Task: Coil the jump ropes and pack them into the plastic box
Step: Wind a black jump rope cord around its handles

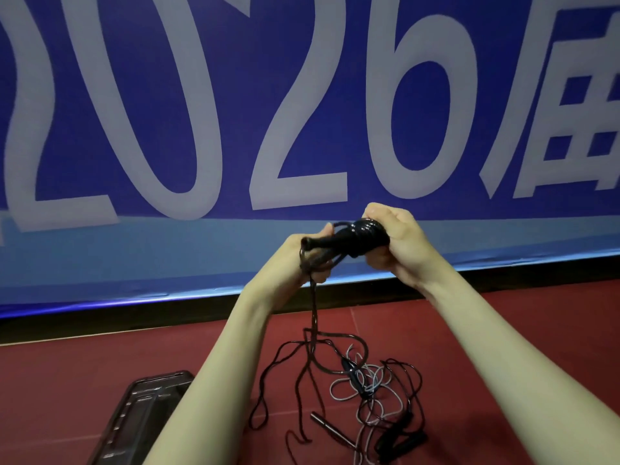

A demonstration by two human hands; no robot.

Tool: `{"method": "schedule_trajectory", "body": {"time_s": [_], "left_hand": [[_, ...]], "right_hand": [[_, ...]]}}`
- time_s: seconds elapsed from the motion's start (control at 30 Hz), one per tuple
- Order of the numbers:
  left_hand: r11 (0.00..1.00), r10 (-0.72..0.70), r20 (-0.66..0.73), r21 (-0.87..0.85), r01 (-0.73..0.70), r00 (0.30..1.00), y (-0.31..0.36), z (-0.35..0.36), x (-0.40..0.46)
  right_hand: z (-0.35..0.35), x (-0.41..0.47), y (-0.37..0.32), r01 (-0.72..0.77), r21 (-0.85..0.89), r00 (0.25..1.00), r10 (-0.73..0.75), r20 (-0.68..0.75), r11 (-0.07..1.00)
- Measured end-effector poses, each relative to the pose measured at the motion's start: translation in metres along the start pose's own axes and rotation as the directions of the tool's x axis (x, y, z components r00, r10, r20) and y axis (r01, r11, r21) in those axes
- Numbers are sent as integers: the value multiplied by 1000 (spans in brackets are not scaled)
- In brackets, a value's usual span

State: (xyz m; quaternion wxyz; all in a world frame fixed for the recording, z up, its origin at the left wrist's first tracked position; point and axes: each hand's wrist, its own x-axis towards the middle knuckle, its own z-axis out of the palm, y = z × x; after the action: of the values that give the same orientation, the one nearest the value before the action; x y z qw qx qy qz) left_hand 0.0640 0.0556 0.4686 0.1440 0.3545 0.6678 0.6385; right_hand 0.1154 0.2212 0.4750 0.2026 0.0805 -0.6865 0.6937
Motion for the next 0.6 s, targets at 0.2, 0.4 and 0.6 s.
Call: {"method": "schedule_trajectory", "body": {"time_s": [0.2, 0.4, 0.6], "left_hand": [[980, -88, 68, -174, 98, 994, -44, 11, 10], [979, -200, 178, 9, 202, 963, -63, 26, 7], [950, -274, 159, 200, 241, 949, -65, 36, 13]], "right_hand": [[-4, 11, 3, -20, 386, 941, 147, -303, 922], [-24, 14, 30, -44, 466, 829, 293, -476, 884], [-19, 12, 46, -176, 718, 873, 444, -202, 674]]}}
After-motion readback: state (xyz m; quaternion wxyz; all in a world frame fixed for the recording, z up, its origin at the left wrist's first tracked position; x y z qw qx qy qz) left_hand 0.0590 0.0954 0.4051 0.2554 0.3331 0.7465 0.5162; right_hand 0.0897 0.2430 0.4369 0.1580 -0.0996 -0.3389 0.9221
